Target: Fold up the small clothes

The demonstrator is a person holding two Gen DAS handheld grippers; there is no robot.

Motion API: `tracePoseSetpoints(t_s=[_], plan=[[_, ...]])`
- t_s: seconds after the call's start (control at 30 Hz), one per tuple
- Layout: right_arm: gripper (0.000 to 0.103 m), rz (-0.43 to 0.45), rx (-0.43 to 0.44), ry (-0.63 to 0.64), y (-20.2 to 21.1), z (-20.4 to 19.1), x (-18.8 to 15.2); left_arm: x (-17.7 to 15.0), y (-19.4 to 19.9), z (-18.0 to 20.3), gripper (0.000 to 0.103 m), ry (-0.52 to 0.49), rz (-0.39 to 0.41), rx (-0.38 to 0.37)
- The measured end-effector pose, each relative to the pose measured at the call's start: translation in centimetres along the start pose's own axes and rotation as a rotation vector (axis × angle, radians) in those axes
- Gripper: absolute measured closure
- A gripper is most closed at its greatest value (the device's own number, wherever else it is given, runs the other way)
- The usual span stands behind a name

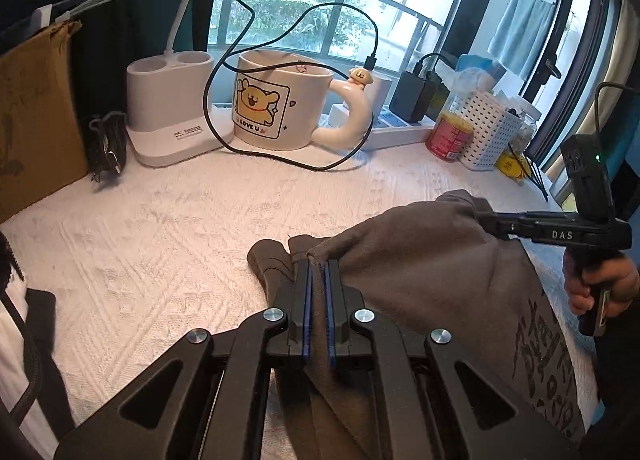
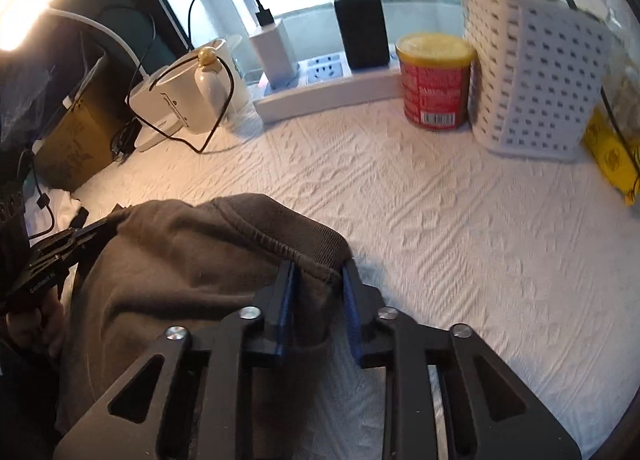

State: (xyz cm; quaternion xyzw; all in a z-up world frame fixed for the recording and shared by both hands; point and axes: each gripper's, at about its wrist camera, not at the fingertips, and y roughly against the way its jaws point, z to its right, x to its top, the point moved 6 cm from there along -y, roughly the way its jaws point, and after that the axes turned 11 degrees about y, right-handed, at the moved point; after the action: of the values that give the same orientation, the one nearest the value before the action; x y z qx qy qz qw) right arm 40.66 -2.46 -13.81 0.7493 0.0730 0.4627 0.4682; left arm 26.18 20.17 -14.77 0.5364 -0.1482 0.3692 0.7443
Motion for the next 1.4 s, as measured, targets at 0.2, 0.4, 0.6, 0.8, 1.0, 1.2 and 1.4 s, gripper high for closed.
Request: tracePoseSetpoints(t_s=[0.2,0.4,0.6,0.8,1.0,1.2,1.4], plan=[[0.089,0.059,-0.017,0.073,0.8,-0.3,2.6,0.1,0.5,0.3,0.098,-0.008,0.025,0.005],[0.089,0.005,-0.061,0.087,-1.6,0.4,1.5,0.3,0.2,-0.8,0.098,0.039,0.018,0.032],[0.085,0.019,-0.080,0.080,-0.8,0.5,1.7,0.6,0.4,-0.6,0.098,0.047,0.009,0.028],[0.075,0.033,-0.125,0.072,-0.3,0.8,1.5,1.2,0.4,-0.2,0.094,0.013,0.010,0.046],[0.064,0.008,-0.176,0.101,-0.4,0.8,0.3,0.4,-0.7,-1.4,0.091,0.014,-0.027,0.139],[0.064,0.012,-0.201,0.092,1.3,1.0,-0.9,0.7,0.6,-1.8,0.082,0.047,-0.017,0.176],[0.064,0.012,-0.207,0.080,3.0,0.6,-2.5,0.5,3.7,-1.7,0.082,0.073,0.016,0.178]])
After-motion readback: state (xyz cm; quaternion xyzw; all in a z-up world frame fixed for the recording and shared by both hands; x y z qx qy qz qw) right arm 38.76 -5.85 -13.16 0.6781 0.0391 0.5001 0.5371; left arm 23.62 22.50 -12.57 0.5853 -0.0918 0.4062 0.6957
